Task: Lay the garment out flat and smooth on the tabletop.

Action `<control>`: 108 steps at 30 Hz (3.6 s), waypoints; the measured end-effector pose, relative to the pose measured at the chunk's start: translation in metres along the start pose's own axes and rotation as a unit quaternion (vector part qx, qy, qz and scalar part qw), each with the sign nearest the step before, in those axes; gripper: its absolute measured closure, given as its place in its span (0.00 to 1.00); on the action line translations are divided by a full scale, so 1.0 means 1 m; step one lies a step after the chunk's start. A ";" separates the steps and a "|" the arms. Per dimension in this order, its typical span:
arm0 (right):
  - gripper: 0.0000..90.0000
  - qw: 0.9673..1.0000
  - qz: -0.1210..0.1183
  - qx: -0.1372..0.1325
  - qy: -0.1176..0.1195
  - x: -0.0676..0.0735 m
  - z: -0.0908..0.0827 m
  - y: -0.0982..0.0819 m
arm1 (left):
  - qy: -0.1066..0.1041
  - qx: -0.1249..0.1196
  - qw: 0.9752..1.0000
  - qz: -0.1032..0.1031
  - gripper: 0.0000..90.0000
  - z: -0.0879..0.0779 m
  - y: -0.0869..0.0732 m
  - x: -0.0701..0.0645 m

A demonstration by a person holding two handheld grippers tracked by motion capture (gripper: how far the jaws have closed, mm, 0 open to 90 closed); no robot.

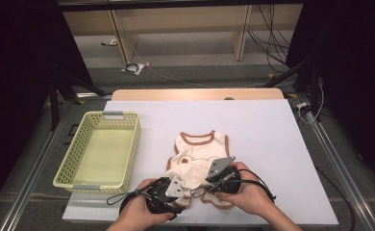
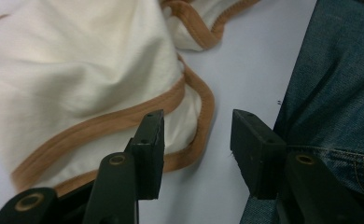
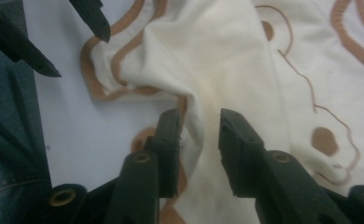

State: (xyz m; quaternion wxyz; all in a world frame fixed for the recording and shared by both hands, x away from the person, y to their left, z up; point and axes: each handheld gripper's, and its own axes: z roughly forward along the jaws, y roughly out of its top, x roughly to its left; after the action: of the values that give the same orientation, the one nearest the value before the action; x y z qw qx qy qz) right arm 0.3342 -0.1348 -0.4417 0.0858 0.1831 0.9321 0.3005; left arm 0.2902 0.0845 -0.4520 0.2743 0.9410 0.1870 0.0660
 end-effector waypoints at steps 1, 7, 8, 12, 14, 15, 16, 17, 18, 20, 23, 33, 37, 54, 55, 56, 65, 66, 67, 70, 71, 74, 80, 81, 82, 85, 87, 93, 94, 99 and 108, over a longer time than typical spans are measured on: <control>0.77 1.000 0.000 0.000 0.000 0.000 0.000 0.000 | 0.000 0.000 1.000 0.000 0.61 0.000 0.000 0.000; 0.76 1.000 -0.015 0.001 -0.020 0.015 -0.021 -0.013 | 0.002 0.012 1.000 0.001 0.65 0.014 0.000 -0.003; 0.77 1.000 -0.012 0.007 -0.014 0.018 -0.022 -0.015 | 0.009 0.019 1.000 0.008 0.65 0.016 0.000 -0.003; 0.77 0.999 -0.011 0.037 0.013 0.026 -0.015 -0.029 | 0.014 0.032 0.999 0.007 0.76 0.020 0.000 -0.001; 0.77 0.998 -0.014 0.052 0.010 0.026 -0.008 -0.034 | 0.008 0.035 0.999 0.008 0.80 0.021 -0.002 -0.001; 0.77 0.998 -0.014 0.052 0.010 0.026 -0.008 -0.034 | 0.008 0.035 0.999 0.008 0.82 0.021 -0.002 -0.001; 0.78 0.998 -0.014 0.068 0.012 0.025 -0.004 -0.037 | 0.002 0.034 0.999 0.010 0.85 0.021 -0.002 -0.001; 0.78 0.998 -0.014 0.068 0.012 0.025 -0.004 -0.037 | 0.002 0.034 0.999 0.010 0.86 0.021 -0.002 -0.001; 0.80 0.997 -0.016 0.073 0.014 0.025 -0.003 -0.037 | -0.001 0.035 0.999 0.011 0.86 0.021 -0.002 -0.001; 0.94 0.996 -0.016 0.087 0.024 0.025 0.000 -0.039 | -0.003 0.037 0.999 0.012 0.95 0.020 -0.002 0.002; 0.97 0.996 -0.015 0.087 0.032 0.024 0.000 -0.039 | -0.012 0.036 0.999 0.000 0.98 0.019 -0.004 0.005; 0.97 0.995 -0.009 0.069 0.065 0.020 -0.023 -0.049 | -0.058 -0.005 0.997 -0.046 0.98 -0.021 -0.027 0.021; 0.97 0.994 -0.017 0.069 0.086 0.026 -0.030 -0.055 | -0.074 -0.014 0.996 -0.048 0.98 -0.033 -0.035 0.016; 0.79 0.992 0.010 0.037 0.119 0.019 -0.058 -0.065 | -0.050 -0.054 0.996 -0.059 0.68 -0.059 -0.036 0.027; 0.79 0.994 0.025 0.030 0.098 0.009 -0.059 -0.066 | -0.034 -0.056 0.996 -0.066 0.65 -0.057 -0.034 0.032; 0.77 0.997 0.046 0.027 0.058 -0.007 -0.057 -0.067 | 0.013 -0.052 0.995 -0.079 0.64 -0.051 -0.027 0.046; 0.76 0.984 0.166 -0.011 -0.063 -0.079 -0.032 -0.053 | 0.108 -0.053 0.981 -0.154 0.71 -0.012 0.015 0.120; 0.76 0.982 0.173 -0.016 -0.070 -0.086 -0.028 -0.050 | 0.119 -0.047 0.977 -0.170 0.71 0.002 0.024 0.138; 0.76 0.982 0.173 -0.016 -0.070 -0.086 -0.028 -0.050 | 0.119 -0.047 0.977 -0.170 0.70 0.002 0.024 0.138; 0.74 0.975 0.201 -0.027 -0.095 -0.108 -0.018 -0.041 | 0.108 -0.041 0.973 -0.201 0.68 0.020 0.036 0.160; 0.74 0.972 0.208 -0.030 -0.104 -0.117 -0.014 -0.038 | 0.104 -0.038 0.972 -0.207 0.67 0.023 0.038 0.164; 0.70 0.965 0.235 -0.034 -0.116 -0.141 -0.001 -0.028 | 0.115 -0.011 0.969 -0.218 0.65 0.038 0.045 0.180; 0.70 0.962 0.246 -0.029 -0.118 -0.160 0.017 -0.017 | 0.100 0.001 0.962 -0.255 0.66 0.056 0.046 0.200; 0.70 0.962 0.246 -0.029 -0.118 -0.160 0.017 -0.017 | 0.100 0.001 0.962 -0.255 0.66 0.056 0.046 0.200; 0.70 0.961 0.248 -0.028 -0.119 -0.162 0.019 -0.016 | 0.099 -0.002 0.961 -0.259 0.66 0.058 0.046 0.201; 0.71 0.960 0.252 -0.022 -0.122 -0.167 0.026 -0.015 | 0.103 -0.002 0.964 -0.246 0.68 0.061 0.048 0.200; 0.76 0.958 0.258 -0.014 -0.125 -0.170 0.034 -0.018 | 0.106 -0.001 0.968 -0.229 0.72 0.063 0.051 0.197; 0.97 0.954 0.278 -0.024 -0.111 -0.172 0.039 -0.022 | 0.095 -0.001 0.973 -0.212 0.96 0.062 0.053 0.194; 0.98 0.956 0.269 -0.019 -0.113 -0.171 0.038 -0.021 | 0.093 0.000 0.973 -0.210 0.97 0.061 0.053 0.195; 0.99 0.956 0.260 -0.040 -0.131 -0.173 0.028 -0.015 | 0.117 -0.018 0.969 -0.218 0.97 0.046 0.056 0.209; 0.99 0.953 0.221 -0.068 -0.194 -0.178 0.007 0.010 | 0.174 -0.048 0.963 -0.202 0.97 0.021 0.085 0.224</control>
State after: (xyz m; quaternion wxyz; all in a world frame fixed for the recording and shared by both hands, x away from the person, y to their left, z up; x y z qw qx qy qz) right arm 0.5028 -0.1936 -0.4319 0.2086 0.4330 0.8109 0.3338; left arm 0.5283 0.0951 -0.4188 0.2902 0.8434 0.4144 0.1809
